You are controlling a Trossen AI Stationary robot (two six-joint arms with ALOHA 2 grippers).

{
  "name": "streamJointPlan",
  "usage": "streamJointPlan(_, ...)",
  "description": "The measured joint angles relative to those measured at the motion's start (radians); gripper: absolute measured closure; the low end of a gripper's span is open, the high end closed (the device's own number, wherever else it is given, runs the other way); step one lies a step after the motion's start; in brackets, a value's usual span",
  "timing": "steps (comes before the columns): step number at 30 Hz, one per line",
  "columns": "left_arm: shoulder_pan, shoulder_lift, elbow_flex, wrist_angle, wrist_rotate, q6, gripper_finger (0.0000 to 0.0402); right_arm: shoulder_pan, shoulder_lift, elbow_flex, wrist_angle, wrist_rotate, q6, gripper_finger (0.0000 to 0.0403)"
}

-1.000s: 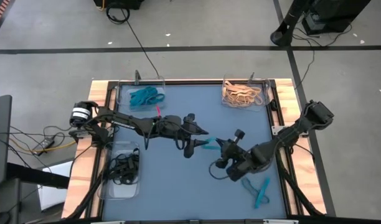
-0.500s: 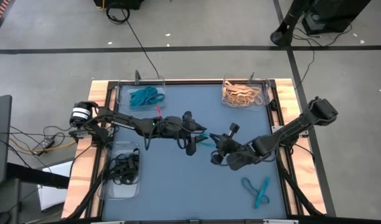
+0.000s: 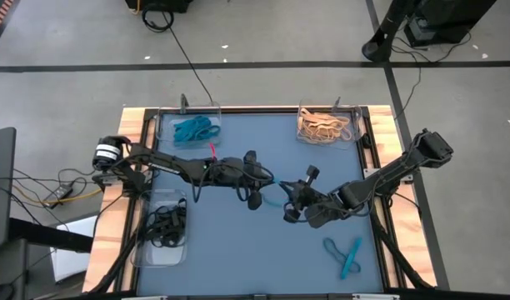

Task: Sort rubber bands into baskets
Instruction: Put the blue rubber band into the top left transparent bin

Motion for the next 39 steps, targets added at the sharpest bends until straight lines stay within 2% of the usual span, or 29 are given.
streamJointPlan(9,0.027,-0.113,0.0,-0.183,-0.081,0.038,0.0399,0.0,0.0,0.0,-0.087,-0.108,0.162,0.0255)
streamJointPlan(16,0.065,-0.224,0.0,-0.366,-0.175,0.064,0.04,0.018,0.01,-0.019,-0.236,-0.27,0.434,0.0192)
streamJointPlan(21,0.104,-0.282,0.0,-0.474,-0.254,0.085,0.04,0.078,0.033,-0.086,-0.25,-0.318,0.562,0.0183)
streamJointPlan(26,0.154,-0.294,0.0,-0.542,-0.289,0.13,0.0401,0.142,0.036,-0.143,-0.261,-0.341,0.663,0.0193)
streamJointPlan(32,0.278,-0.293,0.0,-0.635,-0.286,0.07,0.0401,0.213,0.036,-0.178,-0.283,-0.369,0.788,0.0208)
streamJointPlan(39,0.449,-0.293,0.0,-0.674,-0.246,0.057,0.0401,0.27,0.036,-0.199,-0.285,-0.522,0.825,0.0213)
